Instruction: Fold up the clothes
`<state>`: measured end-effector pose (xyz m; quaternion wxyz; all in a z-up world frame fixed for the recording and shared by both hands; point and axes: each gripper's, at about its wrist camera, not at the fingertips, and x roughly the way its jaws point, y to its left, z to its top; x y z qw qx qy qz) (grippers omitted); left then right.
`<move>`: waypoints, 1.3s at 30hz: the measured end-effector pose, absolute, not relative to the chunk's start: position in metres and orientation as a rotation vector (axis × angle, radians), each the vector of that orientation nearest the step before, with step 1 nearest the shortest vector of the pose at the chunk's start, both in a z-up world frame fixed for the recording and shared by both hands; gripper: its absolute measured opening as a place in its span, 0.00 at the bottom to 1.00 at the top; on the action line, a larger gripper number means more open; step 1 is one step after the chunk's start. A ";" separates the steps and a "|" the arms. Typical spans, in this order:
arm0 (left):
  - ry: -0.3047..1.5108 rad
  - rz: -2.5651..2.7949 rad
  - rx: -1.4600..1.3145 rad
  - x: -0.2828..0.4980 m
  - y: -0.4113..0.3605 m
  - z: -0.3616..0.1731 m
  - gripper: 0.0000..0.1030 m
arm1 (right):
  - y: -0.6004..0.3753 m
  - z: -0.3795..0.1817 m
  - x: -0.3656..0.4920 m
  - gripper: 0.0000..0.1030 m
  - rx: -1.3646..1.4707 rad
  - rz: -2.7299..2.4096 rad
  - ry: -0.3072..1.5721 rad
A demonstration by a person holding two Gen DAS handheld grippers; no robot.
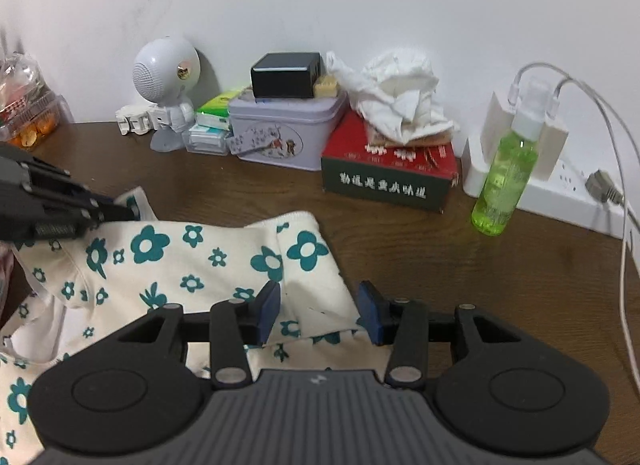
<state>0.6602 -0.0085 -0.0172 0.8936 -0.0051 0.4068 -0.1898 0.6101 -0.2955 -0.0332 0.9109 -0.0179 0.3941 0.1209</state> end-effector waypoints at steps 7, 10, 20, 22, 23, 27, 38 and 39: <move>0.904 -0.283 -0.305 0.687 0.046 -0.043 0.11 | -0.299 -0.047 0.599 0.44 -0.008 0.237 0.751; 0.875 -0.267 -0.306 0.685 0.053 -0.037 0.32 | -0.297 -0.048 0.598 0.46 -0.032 0.237 0.745; 0.901 -0.422 0.256 0.632 -0.021 -0.008 0.44 | -0.317 -0.028 0.595 0.54 -0.016 0.170 0.706; 0.905 -0.402 0.360 0.621 -0.032 -0.017 0.20 | -0.317 -0.030 0.594 0.54 -0.015 0.171 0.711; 0.915 -0.409 0.376 0.620 -0.033 -0.024 0.08 | -0.317 -0.032 0.593 0.54 -0.015 0.173 0.714; 0.894 -0.413 0.385 0.612 -0.029 -0.026 0.14 | -0.308 -0.042 0.592 0.52 -0.100 0.136 0.726; 0.915 -0.468 0.290 0.588 -0.002 -0.008 0.46 | -0.335 -0.029 0.574 0.58 0.018 0.170 0.715; 0.920 -0.459 0.323 0.582 -0.003 -0.011 0.46 | -0.339 -0.027 0.571 0.59 0.030 0.171 0.717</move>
